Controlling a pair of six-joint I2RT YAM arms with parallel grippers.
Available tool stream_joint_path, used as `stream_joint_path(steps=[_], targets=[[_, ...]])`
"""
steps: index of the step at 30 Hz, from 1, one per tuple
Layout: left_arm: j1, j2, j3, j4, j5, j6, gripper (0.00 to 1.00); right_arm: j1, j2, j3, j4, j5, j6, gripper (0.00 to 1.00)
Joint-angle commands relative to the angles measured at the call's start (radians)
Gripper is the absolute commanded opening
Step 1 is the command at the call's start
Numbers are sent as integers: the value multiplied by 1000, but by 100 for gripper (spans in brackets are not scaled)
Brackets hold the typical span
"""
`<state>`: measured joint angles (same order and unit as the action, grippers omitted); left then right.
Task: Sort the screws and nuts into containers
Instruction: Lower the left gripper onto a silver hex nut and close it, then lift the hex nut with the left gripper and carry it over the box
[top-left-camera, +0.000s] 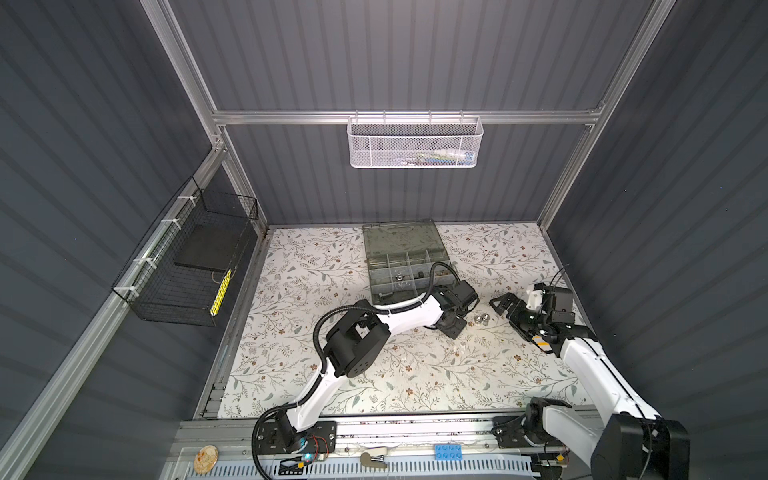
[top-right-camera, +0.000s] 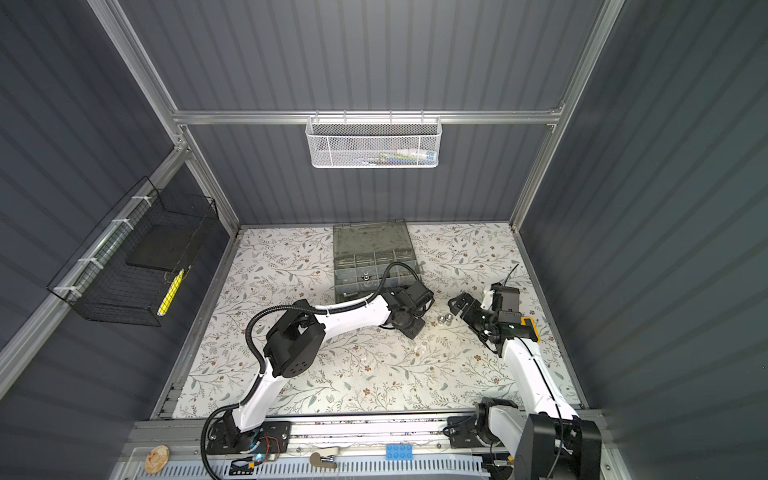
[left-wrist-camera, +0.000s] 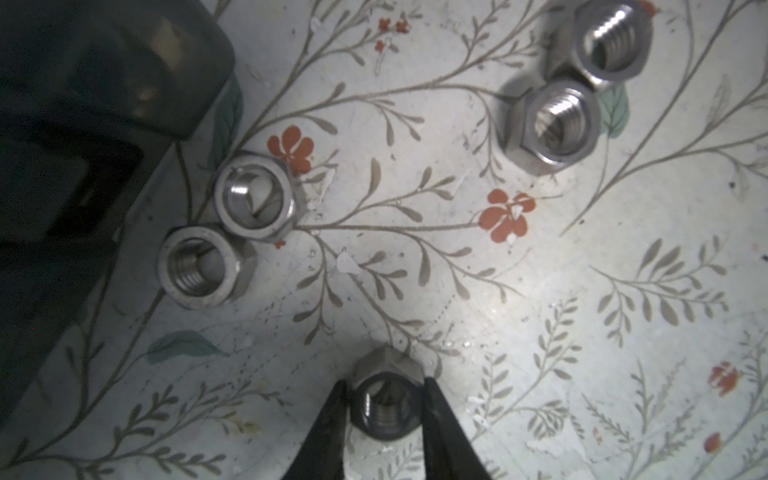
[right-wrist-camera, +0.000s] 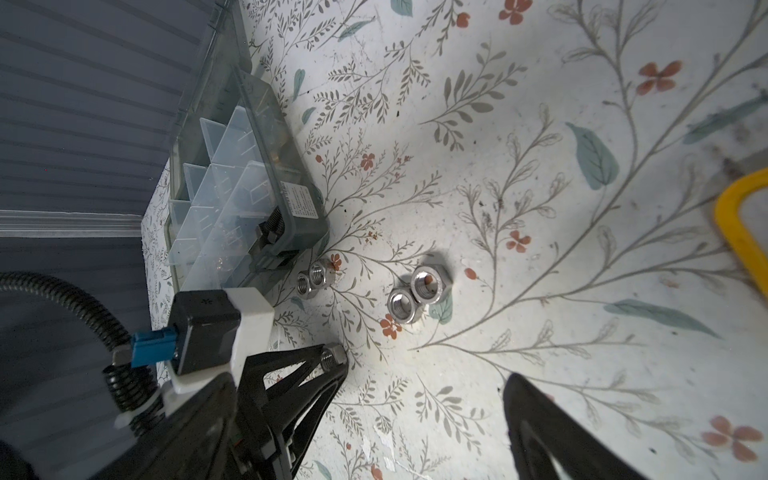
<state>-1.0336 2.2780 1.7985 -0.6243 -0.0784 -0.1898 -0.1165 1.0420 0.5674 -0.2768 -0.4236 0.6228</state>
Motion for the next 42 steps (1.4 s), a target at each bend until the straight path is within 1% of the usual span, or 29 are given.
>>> stream_joint_path(steps=[1, 6, 10, 16, 24, 34, 42], targets=[[-5, 34, 8, -11, 10, 6, 28, -5, 3, -11, 11, -12, 2, 99], [-4, 11, -31, 40, 56, -25, 25, -4, 12, -14, 18, -15, 2, 99], [3, -11, -58, 82, 99, -63, 25, -6, 19, -12, 22, -20, 7, 99], [32, -57, -118, 150, 167, -123, 24, -6, 26, -12, 32, -32, 15, 99], [74, -131, -203, 213, 221, -170, 23, -6, 36, -10, 47, -48, 30, 99], [110, -193, -241, 227, 230, -186, 23, -5, 52, -10, 77, -82, 46, 99], [149, -250, -260, 227, 248, -194, 23, 16, 53, 1, 82, -86, 47, 99]])
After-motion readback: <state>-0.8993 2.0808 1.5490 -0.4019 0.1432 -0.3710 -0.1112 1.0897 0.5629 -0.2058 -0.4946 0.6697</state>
